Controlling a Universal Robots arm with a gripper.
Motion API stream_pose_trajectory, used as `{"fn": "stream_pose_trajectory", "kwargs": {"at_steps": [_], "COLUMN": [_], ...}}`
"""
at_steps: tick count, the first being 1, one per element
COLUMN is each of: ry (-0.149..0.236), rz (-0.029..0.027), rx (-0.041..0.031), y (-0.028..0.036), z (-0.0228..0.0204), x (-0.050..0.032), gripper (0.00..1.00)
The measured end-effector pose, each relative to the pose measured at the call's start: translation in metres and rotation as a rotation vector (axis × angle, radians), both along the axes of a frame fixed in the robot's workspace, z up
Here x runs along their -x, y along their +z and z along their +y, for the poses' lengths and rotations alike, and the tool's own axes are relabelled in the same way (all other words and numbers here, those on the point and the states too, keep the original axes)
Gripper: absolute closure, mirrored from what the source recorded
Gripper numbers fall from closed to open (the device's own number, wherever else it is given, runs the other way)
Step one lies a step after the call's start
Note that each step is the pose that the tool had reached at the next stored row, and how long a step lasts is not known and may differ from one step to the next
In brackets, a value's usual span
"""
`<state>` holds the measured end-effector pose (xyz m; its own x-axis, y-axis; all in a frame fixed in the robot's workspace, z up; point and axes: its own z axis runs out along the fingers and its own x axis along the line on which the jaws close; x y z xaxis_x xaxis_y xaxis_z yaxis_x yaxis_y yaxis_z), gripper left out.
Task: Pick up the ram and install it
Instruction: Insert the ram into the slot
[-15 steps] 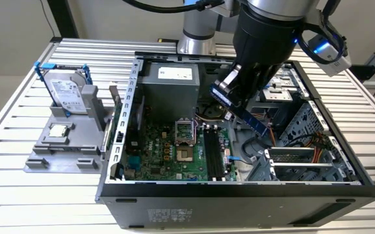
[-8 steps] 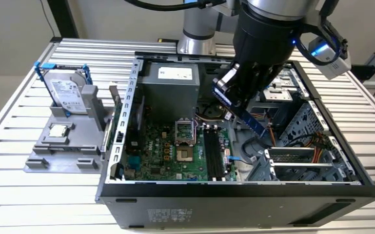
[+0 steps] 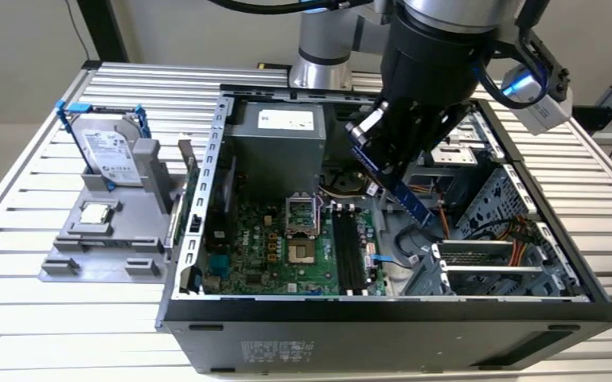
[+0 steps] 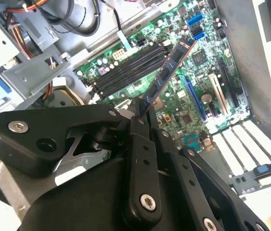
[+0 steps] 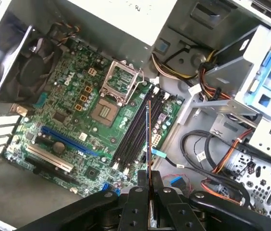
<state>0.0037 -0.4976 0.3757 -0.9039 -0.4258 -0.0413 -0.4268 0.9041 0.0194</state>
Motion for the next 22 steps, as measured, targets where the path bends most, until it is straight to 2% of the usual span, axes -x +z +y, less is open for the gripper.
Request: {"fn": "stream_pose_trajectory", "kwargs": {"at_steps": [22], "ry": [-0.326], "rz": [0.0000], "rx": [0.0001], "y": [0.0000], "z": [0.0000], "x": [0.0000], "gripper": [1.00]}}
